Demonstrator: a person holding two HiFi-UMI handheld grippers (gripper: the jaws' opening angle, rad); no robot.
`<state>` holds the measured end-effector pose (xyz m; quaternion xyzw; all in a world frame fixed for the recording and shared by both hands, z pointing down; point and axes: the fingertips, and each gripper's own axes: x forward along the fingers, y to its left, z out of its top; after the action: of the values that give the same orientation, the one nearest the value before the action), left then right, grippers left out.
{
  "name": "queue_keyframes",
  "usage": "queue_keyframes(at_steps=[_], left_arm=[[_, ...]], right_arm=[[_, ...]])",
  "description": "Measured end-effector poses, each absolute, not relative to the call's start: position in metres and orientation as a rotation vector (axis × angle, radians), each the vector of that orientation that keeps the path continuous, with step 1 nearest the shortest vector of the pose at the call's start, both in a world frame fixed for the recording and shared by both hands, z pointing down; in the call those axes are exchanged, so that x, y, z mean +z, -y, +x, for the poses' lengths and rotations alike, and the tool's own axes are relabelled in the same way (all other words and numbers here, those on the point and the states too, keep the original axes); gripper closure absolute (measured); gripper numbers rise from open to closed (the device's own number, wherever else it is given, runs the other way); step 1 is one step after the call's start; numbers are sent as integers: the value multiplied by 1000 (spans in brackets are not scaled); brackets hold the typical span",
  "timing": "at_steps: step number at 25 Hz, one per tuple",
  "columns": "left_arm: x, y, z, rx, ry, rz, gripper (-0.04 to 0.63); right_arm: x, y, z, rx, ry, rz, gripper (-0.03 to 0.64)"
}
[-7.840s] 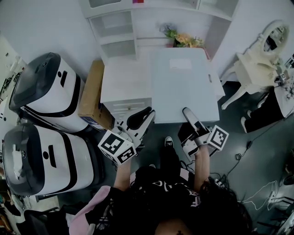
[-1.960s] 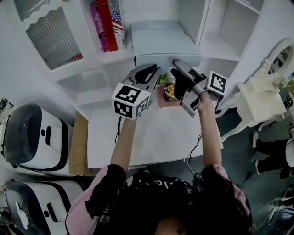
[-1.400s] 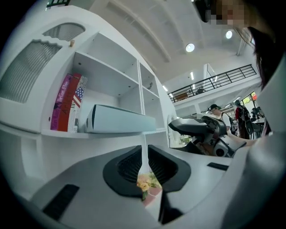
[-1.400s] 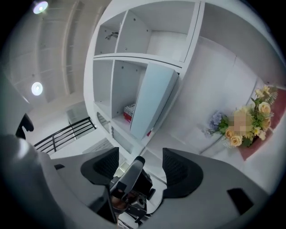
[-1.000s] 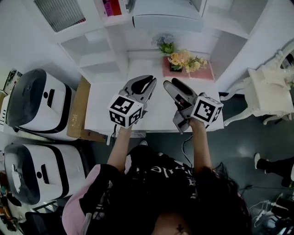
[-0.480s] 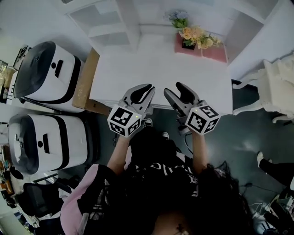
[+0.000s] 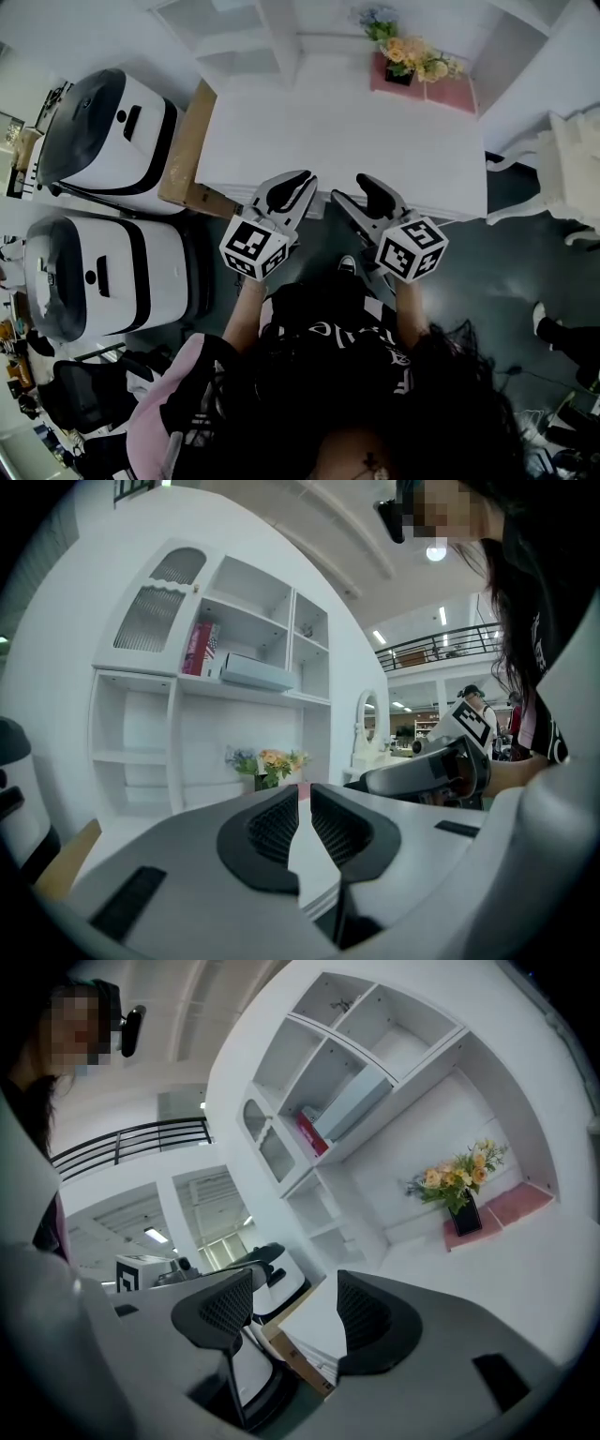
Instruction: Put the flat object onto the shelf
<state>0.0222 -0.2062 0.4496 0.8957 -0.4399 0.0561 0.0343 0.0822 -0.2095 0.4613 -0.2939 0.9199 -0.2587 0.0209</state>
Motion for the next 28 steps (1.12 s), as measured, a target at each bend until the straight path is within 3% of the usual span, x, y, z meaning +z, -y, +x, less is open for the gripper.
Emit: queue_keyframes(at_steps=[11, 15, 22, 28], left_arm=[[446, 117, -51, 128, 1286, 2785, 554], [452, 74, -86, 115, 1253, 2784, 554], [464, 13, -121, 89, 1150, 2798, 554], [467, -19, -125, 71, 1074, 2810, 554]], right_arm=[[464, 133, -5, -744, -2903, -922, 321], [469, 95, -31, -732, -2868, -1019, 440], [480, 31, -60, -728, -2831, -1148, 516], [476, 0, -68, -702, -2826, -1192, 536]])
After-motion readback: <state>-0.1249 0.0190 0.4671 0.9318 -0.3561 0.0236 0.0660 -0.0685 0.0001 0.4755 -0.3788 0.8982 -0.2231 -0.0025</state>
